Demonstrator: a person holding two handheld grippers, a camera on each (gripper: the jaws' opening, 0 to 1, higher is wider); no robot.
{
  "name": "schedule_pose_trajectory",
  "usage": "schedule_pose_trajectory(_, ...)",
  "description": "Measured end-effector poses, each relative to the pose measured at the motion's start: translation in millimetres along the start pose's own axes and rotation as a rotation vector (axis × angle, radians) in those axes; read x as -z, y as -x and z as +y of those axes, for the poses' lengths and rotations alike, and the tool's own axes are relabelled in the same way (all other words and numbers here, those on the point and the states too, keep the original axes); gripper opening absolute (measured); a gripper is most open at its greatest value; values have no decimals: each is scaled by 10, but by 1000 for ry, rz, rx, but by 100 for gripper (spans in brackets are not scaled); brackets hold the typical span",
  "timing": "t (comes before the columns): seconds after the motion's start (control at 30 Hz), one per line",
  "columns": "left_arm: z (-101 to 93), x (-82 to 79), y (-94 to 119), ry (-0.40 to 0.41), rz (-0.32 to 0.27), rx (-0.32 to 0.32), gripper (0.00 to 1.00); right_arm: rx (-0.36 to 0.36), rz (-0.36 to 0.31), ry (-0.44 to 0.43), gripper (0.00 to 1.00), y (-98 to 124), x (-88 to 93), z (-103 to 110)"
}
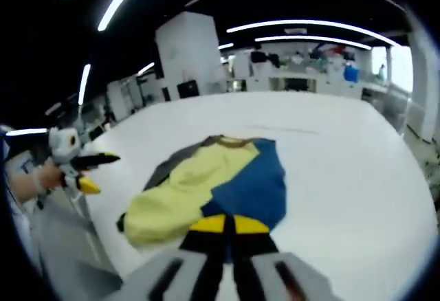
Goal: Fold the garment on the visible template until the final outline fits inside the template.
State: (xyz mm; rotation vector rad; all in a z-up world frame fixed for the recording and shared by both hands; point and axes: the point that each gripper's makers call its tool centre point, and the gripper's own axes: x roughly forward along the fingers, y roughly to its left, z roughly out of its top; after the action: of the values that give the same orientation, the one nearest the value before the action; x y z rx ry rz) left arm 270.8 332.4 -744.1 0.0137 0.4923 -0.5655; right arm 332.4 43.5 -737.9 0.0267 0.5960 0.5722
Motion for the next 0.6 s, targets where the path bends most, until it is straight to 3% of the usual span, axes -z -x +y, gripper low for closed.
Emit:
schedule_pose_trajectory(0.3, 5, 18, -13, 2, 13, -1, 91, 142, -55, -96, 0, 113, -149, -743)
schedule_pose_trajectory(0.6, 40, 59, -87, 15, 37, -4, 91, 274, -43, -96, 0, 138, -155, -1410)
